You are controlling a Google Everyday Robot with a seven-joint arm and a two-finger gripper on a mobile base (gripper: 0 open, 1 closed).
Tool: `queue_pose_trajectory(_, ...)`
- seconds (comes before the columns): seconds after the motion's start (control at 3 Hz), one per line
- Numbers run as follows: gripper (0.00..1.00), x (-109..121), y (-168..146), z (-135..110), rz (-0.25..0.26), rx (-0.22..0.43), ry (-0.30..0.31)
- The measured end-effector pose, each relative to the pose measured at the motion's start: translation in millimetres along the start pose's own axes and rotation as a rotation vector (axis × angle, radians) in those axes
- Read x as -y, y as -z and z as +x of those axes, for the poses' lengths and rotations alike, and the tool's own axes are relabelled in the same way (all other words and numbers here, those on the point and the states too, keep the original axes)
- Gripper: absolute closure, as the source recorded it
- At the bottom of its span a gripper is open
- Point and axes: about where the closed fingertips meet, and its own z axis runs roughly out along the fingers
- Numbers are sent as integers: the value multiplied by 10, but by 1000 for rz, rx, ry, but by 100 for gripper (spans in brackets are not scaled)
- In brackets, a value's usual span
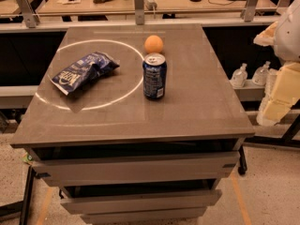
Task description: Knock pepsi can over
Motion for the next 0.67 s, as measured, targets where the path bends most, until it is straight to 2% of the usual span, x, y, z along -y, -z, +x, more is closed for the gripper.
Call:
queue_pose_trajectory(0.33, 0, 0, 0, 0, 0, 0, 0)
queue_pose_trajectory(0.67, 0, 17, -13, -78, -33, 93, -1)
